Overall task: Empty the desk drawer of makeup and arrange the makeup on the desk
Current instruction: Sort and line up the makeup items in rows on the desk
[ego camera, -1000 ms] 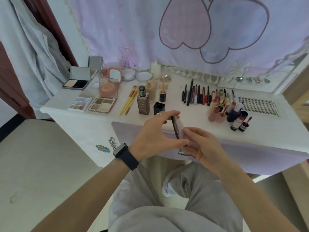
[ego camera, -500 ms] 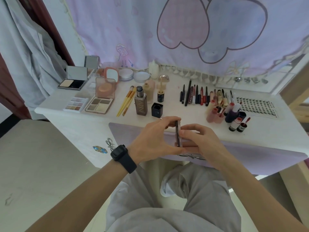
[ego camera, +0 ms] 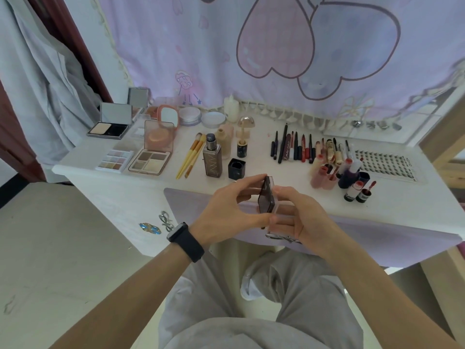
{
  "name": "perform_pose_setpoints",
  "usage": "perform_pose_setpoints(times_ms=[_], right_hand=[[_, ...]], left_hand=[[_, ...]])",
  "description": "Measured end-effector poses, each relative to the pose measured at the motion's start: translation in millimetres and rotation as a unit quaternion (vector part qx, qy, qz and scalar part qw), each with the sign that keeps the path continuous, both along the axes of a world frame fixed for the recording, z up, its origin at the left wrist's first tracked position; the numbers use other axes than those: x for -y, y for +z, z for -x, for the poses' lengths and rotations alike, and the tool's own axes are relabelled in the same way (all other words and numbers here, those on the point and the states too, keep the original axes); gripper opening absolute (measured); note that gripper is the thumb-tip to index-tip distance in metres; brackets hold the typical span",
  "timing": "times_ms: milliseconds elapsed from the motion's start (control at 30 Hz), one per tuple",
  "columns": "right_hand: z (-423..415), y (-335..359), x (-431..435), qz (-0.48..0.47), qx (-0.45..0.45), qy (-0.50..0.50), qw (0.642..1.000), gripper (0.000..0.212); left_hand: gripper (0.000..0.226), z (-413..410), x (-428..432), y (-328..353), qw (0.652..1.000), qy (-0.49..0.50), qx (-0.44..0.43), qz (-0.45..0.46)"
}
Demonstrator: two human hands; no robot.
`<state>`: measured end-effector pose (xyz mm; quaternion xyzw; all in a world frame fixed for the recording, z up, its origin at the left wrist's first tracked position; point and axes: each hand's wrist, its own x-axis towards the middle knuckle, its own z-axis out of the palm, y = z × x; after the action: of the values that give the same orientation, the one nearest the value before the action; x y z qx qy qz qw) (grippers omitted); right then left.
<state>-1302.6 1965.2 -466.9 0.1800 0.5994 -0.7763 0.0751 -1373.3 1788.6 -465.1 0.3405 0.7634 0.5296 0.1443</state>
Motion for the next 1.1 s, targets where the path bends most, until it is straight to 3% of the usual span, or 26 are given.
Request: perform_pose_setpoints(times_ms=[100, 233, 333, 433, 600, 767, 967, 1100], right_hand=[[-0.5, 2.3, -3.5, -0.036, 0.009, 0.030, 0.999, 0.057], [-5.8, 3.1, -9.2, -0.152, -0.084, 0.040, 0.984, 0.038], [-7.6, 6.9, -9.9, -0.193, -0.099, 0.068, 0.974, 0.039], [-5.6, 7.8, -12.8, -0.170, -0.096, 0.061, 0.979, 0.037], [-6.4, 7.9, -18.1, -0.137, -0.113, 0.061, 0.982, 0.045], [-0.7, 9.5, -12.3, -0.125, -0.129, 0.027, 0.983, 0.040], [5.5, 9.2, -12.6, -0.134, -0.122, 0.002, 0.983, 0.033], [4.0, 10.4, -24.2, -0.193, -0.115, 0.071, 0.972, 0.049]], left_hand=[[0.067, 8.5, 1.3, 3.2, 0.996, 0.016, 0.080, -0.024], [0.052, 13.4, -1.5, 9.1, 0.971, 0.059, 0.222, -0.069], [0.027, 9.6, -6.5, 12.7, 0.963, 0.022, 0.261, -0.066], [0.021, 6.3, -9.0, 15.3, 0.956, -0.002, 0.287, -0.061], [0.024, 6.5, -7.7, 15.4, 0.941, -0.035, 0.331, -0.068], [0.029, 7.9, -13.3, 9.4, 0.910, -0.010, 0.382, -0.160], [0.034, 10.9, -21.6, 1.9, 0.895, 0.001, 0.396, -0.204], [0.038, 13.8, -25.6, 2.5, 0.873, 0.019, 0.444, -0.199]])
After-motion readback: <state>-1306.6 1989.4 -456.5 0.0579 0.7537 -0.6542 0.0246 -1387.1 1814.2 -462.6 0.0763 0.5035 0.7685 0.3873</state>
